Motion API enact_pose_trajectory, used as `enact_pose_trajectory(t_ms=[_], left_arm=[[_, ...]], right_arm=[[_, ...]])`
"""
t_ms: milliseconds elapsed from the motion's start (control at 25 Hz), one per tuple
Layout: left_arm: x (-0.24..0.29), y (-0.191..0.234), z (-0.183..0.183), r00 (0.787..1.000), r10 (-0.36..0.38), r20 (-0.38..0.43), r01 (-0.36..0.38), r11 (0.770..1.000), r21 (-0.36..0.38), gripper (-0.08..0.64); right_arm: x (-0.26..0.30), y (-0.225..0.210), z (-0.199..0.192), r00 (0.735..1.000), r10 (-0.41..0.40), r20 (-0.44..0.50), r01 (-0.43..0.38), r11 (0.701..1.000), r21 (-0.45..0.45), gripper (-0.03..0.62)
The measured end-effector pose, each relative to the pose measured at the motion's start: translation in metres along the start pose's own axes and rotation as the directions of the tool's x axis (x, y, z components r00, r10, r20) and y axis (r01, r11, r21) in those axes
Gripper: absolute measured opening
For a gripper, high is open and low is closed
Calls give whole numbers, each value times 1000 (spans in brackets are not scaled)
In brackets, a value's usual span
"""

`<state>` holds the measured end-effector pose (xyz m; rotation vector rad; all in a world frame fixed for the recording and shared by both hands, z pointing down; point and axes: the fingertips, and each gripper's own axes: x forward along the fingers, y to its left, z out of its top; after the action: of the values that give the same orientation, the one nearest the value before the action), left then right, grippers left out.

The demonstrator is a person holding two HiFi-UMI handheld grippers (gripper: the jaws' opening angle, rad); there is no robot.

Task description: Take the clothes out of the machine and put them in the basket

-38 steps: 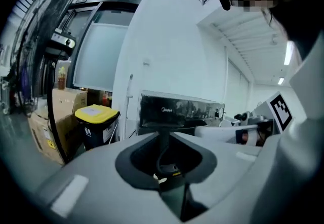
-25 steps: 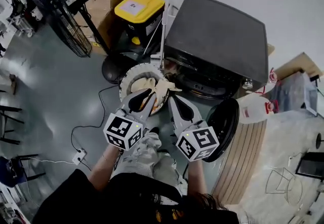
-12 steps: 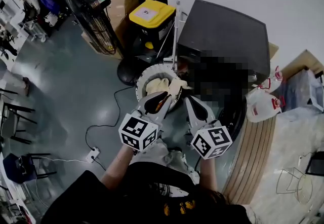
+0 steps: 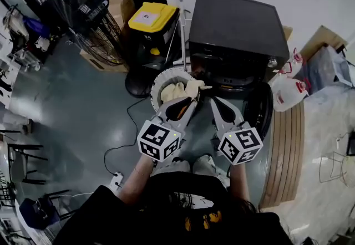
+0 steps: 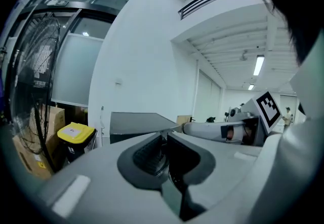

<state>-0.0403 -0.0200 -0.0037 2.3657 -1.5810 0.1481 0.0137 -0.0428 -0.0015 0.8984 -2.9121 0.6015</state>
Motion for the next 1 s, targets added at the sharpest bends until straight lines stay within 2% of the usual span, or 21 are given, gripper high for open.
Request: enact_pose_trajectory(t_ms=[240,520,1000], left_arm=[[-22,0,-1,995,-100,-18,100,995,10,40],[-51,-6,-10,987,-159,-4,159,987,18,40],[-79,-13,-17,976,-216,5,216,976,29,38]], right_arm=[[-7,23,-6,996,-88,23,88,996,17,9],[-25,43,-25,987,-159,32,158,987,23,9],[-27,75,-37,984,-175,23,175,984,-19,9]])
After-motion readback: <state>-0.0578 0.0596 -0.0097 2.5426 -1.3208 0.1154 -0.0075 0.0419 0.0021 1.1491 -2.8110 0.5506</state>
